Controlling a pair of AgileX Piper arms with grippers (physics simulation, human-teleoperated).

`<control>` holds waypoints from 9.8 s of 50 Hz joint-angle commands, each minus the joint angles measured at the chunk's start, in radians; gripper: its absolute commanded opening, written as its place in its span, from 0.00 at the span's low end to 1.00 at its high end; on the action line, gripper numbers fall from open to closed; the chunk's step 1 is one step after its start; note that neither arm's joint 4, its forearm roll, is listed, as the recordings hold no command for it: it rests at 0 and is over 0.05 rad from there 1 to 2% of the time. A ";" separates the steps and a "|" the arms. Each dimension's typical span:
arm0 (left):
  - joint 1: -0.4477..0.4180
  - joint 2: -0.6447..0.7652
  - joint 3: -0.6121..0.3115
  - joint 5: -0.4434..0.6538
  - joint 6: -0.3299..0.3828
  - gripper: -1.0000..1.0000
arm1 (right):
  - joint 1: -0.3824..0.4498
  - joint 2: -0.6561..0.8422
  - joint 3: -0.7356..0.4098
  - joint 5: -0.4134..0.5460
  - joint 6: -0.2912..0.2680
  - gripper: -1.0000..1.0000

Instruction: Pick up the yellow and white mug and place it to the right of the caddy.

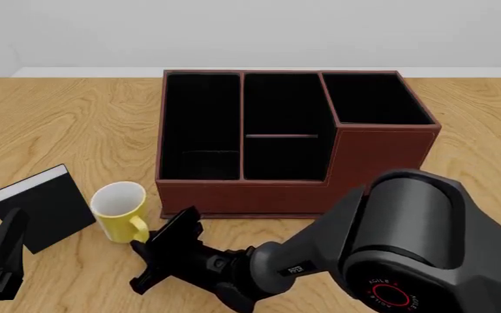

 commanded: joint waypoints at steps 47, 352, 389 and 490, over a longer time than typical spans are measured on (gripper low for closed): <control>0.000 0.000 0.000 0.000 0.000 1.00 | -0.049 -0.167 0.075 0.058 -0.365 0.00; 0.000 0.000 0.000 0.000 0.000 1.00 | -0.940 -2.191 0.423 1.009 -0.549 0.00; 0.000 0.000 0.000 0.000 0.000 1.00 | -1.074 -2.264 0.439 1.105 -0.353 0.00; 0.000 0.000 0.000 0.000 0.000 1.00 | -1.257 -2.134 0.800 0.843 -0.098 0.00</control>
